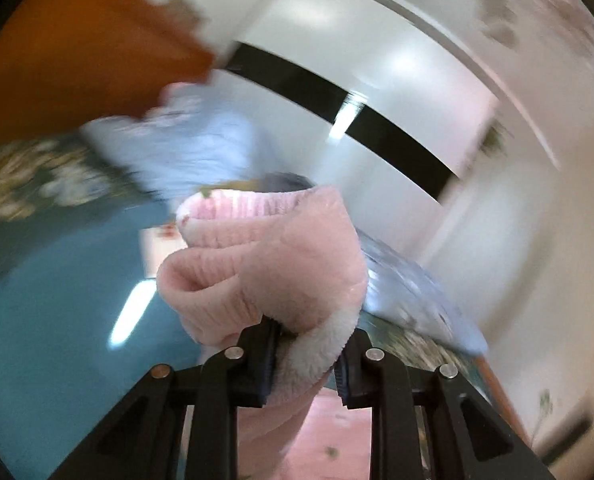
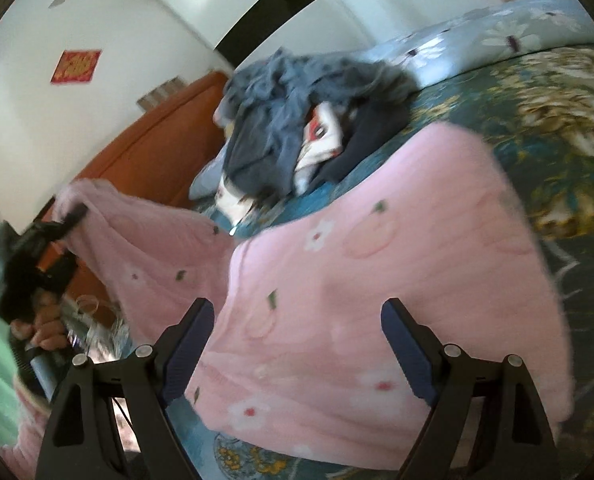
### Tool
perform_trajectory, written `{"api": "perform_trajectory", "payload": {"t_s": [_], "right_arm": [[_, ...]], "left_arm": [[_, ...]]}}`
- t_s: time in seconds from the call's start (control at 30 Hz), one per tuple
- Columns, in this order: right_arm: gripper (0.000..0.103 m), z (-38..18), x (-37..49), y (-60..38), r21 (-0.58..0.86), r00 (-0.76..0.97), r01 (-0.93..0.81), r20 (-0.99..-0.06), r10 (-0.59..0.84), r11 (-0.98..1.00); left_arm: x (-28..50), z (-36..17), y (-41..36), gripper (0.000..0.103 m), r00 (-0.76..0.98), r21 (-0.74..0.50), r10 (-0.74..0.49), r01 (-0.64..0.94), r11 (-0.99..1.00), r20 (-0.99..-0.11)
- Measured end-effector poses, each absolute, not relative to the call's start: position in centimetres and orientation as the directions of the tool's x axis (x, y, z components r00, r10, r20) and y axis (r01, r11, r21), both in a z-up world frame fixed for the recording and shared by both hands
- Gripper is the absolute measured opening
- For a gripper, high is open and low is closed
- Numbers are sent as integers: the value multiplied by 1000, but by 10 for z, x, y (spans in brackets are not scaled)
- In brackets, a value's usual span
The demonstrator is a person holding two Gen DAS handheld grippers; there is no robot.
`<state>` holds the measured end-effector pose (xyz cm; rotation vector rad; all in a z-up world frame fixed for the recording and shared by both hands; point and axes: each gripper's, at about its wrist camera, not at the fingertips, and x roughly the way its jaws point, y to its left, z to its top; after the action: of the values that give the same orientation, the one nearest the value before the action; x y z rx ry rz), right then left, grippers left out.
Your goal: Fold clothes
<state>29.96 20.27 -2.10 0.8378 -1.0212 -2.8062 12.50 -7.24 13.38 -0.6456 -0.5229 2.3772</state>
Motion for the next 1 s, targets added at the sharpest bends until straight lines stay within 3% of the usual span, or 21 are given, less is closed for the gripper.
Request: {"api": "perform_trajectory", "payload": {"t_s": [0.1,0.23,0.43,0.57,0.63,0.7,0.9,1.0], "right_arm": [[86,-18,318,223,626,-875,-196,-459,-154,-754],[86,-18,343,249,651,-887,-253,-451,-97,-715],[86,-19,366,272,662,-892,-310,-450,-32,-682],[86,-21,365,275,675,-894,-308,-446,-38,-670],[86,-22,367,273,678,-896,-298,-441,-49,-672],[86,-21,365,270,678,-898,-284,-436,-60,-678],[86,-16,362,262,662,-901,-263,-429,-67,-701],[86,-7,362,256,636,-903,-247,-424,-63,-731]], "left_arm": [[128,133,-15,25,-613,-497,716,-531,-687,-334],[145,110,57,25,-502,-455,755,-603,-655,-421],[177,54,137,26,-395,-260,644,-683,-683,-655],[187,28,151,33,-303,-259,597,-692,-674,-742],[186,22,147,41,-263,-301,610,-685,-664,-748],[189,22,141,63,-213,-370,650,-677,-636,-730],[188,31,110,66,-201,-457,715,-648,-610,-670],[175,38,68,66,-300,-486,710,-558,-673,-637]]}}
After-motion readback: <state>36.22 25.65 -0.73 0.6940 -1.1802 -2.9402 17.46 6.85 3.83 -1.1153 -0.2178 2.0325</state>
